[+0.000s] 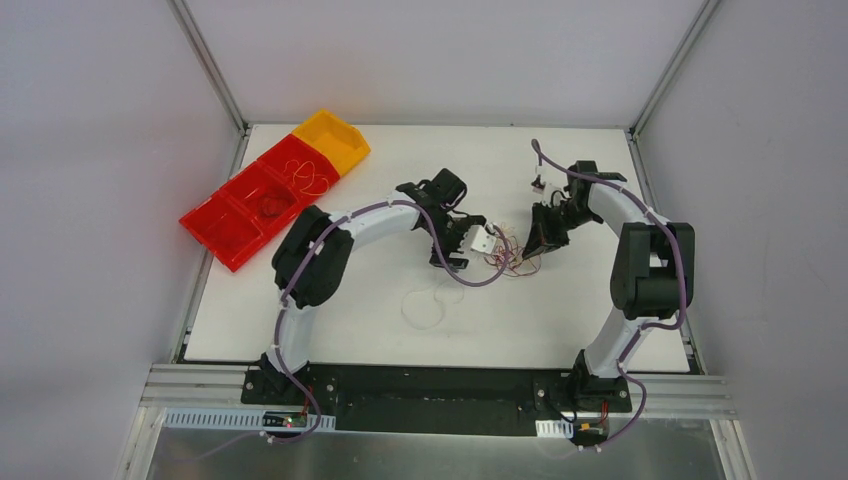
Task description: Untangle the cables
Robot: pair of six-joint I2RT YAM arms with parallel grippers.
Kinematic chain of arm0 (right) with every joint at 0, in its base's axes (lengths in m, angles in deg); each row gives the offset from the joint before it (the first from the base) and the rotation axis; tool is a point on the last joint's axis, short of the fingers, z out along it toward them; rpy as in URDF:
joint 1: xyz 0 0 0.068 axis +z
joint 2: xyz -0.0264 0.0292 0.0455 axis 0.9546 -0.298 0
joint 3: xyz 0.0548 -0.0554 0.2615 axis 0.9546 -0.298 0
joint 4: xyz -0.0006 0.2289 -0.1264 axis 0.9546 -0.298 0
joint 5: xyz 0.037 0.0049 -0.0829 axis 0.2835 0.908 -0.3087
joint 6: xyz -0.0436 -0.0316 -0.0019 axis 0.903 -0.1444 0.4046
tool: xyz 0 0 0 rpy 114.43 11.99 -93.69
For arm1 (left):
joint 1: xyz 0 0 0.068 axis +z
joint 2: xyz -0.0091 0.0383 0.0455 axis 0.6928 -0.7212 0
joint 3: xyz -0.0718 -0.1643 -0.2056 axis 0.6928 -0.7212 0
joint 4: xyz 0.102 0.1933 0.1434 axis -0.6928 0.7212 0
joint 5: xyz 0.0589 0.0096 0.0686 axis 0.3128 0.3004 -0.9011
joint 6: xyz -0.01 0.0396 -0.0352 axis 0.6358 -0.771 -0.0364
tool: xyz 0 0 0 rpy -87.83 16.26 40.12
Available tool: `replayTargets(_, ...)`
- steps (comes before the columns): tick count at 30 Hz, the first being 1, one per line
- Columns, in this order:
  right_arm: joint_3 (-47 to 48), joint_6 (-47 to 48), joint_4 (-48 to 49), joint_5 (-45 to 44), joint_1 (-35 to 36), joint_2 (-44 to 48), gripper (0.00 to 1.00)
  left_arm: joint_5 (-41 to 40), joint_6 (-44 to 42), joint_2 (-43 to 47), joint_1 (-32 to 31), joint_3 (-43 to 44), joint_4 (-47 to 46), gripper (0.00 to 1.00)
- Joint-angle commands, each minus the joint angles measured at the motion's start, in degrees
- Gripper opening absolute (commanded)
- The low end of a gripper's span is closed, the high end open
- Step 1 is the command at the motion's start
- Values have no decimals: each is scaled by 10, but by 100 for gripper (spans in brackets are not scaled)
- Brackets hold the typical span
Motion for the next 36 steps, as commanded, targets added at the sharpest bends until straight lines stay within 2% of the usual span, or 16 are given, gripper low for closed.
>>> replayTargets(1,-4,0,-3,23,-6,11,0,-7,-44,-42,-4,54,18,68)
replayTargets(5,-2,1,-3,21,-13,13,0,-42,-54,-59,-4,60,42,31)
replayTargets(8,-2,6,-8,18,-31,16,0,-54,-25,-22,14,51,64,1)
replayTargets(11,-1,19,-14,3,-53,15,0,-32,48,28,59,88,107,0)
replayTargets(15,-6,30,-12,-18,-70,14,0,3,159,73,150,197,139,0)
replayTargets(17,-10,30,-8,-26,-72,15,0,4,227,67,189,278,139,0)
replayTargets(21,-18,30,-1,-38,-72,17,0,-11,365,9,254,507,133,0)
replayTargets(24,-18,29,-1,-42,-72,17,0,-32,468,-42,294,637,70,0)
replayTargets(26,-15,29,-3,-43,-72,17,0,-77,522,-44,311,640,-23,0)
replayTargets(29,-11,29,-6,-45,-72,16,0,-153,556,-17,326,581,-184,0)
replayTargets(31,-7,30,-10,-44,-72,15,0,-166,556,-22,330,590,-213,0)
replayTargets(33,-5,32,-13,-46,-72,15,0,-129,569,-18,332,588,-206,0)
replayTargets(36,-5,33,-14,-48,-72,15,0,-19,599,12,331,521,-192,0)
